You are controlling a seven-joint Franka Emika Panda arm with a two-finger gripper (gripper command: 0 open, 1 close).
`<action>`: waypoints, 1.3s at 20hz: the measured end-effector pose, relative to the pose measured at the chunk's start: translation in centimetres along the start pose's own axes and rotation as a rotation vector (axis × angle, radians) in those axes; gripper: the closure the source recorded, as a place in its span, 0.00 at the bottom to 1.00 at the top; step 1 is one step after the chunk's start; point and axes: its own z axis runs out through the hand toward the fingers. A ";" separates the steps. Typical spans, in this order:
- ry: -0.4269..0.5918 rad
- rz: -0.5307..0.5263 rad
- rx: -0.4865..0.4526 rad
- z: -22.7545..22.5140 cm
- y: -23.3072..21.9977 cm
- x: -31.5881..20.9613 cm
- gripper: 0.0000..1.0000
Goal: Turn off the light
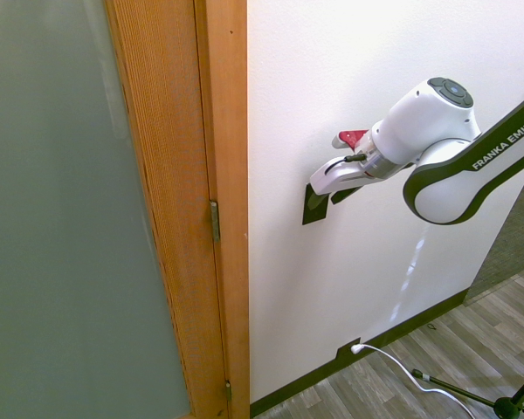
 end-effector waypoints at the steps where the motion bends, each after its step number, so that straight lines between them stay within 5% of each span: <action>1: 0.001 0.002 0.001 0.0 0.1 0.1 1.00; 26: -0.073 0.082 -0.018 3.7 0.0 1.5 1.00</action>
